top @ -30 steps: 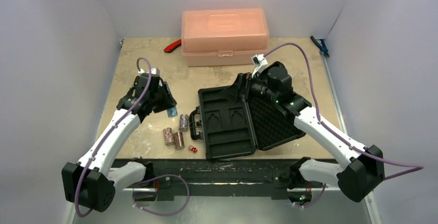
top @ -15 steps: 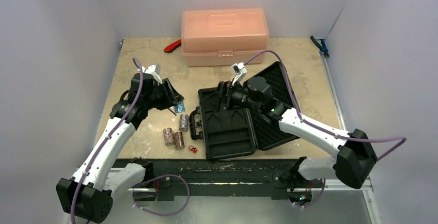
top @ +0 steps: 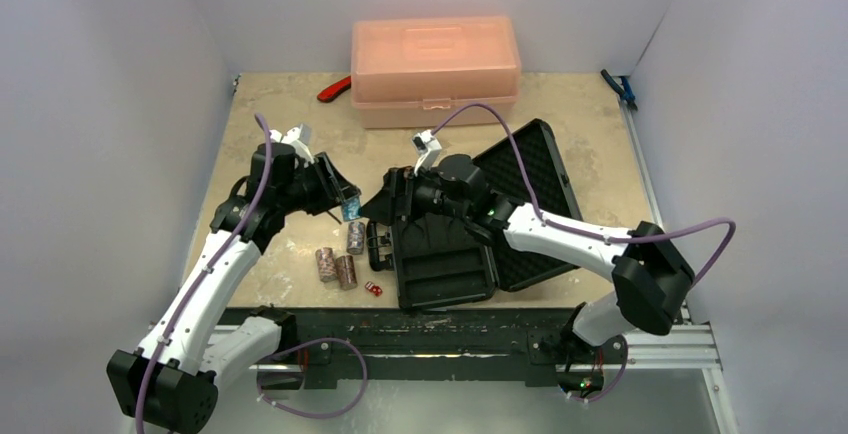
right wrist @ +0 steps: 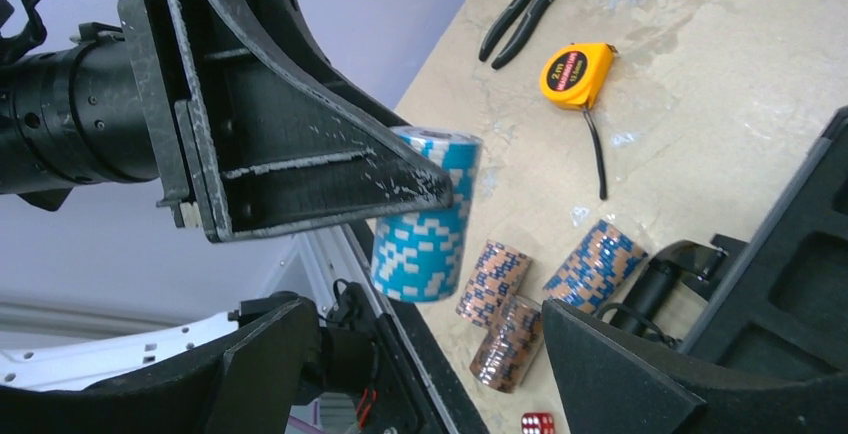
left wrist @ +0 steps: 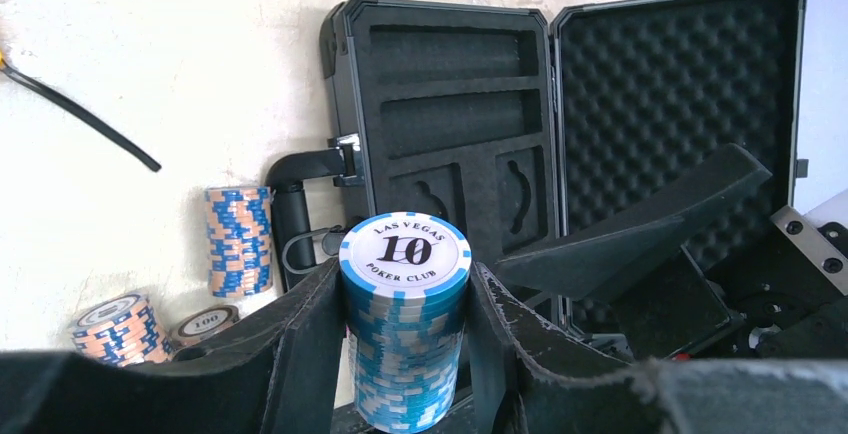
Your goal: Pack up texas hold em set
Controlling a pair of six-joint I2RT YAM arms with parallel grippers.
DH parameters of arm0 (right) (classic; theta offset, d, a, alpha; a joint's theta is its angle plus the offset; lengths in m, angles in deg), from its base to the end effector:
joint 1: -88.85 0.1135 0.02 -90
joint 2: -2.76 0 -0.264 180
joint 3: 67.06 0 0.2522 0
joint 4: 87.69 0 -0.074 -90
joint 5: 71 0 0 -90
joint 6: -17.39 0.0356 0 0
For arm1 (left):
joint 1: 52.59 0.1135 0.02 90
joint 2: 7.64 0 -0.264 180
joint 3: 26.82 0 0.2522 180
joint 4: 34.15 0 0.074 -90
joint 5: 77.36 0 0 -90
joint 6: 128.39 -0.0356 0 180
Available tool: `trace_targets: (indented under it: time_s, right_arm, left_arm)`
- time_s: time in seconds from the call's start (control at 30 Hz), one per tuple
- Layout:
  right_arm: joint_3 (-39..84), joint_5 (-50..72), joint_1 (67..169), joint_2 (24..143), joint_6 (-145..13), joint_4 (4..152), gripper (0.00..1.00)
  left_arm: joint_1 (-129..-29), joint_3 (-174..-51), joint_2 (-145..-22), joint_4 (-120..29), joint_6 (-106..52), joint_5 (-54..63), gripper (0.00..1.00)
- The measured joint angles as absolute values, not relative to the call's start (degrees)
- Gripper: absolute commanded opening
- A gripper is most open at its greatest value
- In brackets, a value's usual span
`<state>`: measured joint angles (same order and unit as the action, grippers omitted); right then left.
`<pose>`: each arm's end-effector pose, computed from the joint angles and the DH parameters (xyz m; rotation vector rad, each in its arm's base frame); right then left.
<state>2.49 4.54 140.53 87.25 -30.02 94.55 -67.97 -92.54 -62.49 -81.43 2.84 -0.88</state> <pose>0.2064 0.2755 0.2874 -0.3621 1.9849 1.3499 0.1936 -0.0619 0.3125 -0.3806 2.2749 -0.7916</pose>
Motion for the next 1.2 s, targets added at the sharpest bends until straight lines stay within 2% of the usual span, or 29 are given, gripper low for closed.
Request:
trace_targets:
  time_s: [0.63, 1.2]
  right_arm:
    - [7.6, 6.4, 143.2, 92.5, -29.3, 94.9, 0.75]
    - [8.3, 7.7, 143.9, 93.0, -28.6, 94.9, 0.67]
  left_arm:
    - [-68.0, -92.5, -60.7, -80.6, 4.6, -5.8, 0.0]
    - [-68.0, -92.5, -59.7, -79.3, 6.1, -7.9, 0.0]
